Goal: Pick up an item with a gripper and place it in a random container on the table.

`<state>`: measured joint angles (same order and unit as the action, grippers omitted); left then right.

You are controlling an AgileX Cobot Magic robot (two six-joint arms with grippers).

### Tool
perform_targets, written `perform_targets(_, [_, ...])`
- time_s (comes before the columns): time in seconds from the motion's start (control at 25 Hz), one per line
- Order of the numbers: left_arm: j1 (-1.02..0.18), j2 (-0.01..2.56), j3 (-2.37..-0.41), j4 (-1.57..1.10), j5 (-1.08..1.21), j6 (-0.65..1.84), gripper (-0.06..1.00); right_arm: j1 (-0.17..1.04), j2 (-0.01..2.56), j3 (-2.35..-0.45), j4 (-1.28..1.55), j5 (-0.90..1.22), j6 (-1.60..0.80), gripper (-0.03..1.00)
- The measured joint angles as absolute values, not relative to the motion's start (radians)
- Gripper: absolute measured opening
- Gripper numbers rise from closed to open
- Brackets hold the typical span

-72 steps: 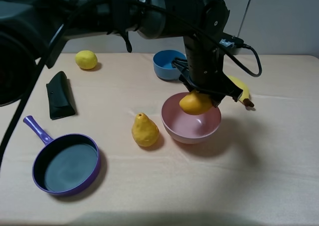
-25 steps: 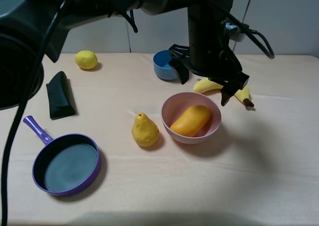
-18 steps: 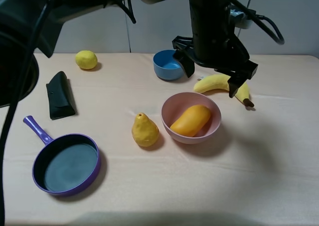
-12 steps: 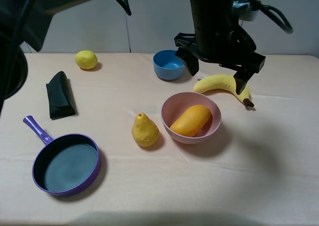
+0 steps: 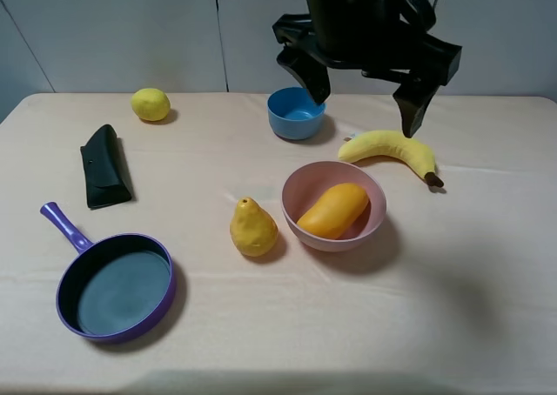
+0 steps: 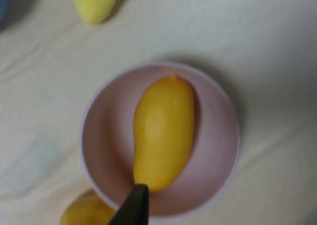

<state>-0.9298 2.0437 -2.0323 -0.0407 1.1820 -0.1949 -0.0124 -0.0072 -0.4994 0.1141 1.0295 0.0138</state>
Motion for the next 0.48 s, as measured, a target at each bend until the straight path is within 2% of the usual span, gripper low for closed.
perform_targets(0.48, [-0.93,1.645,-1.611,-0.042,1.182,-0.178,0.97,-0.012,-0.007,-0.499,0.114,1.029,0.014,0.69])
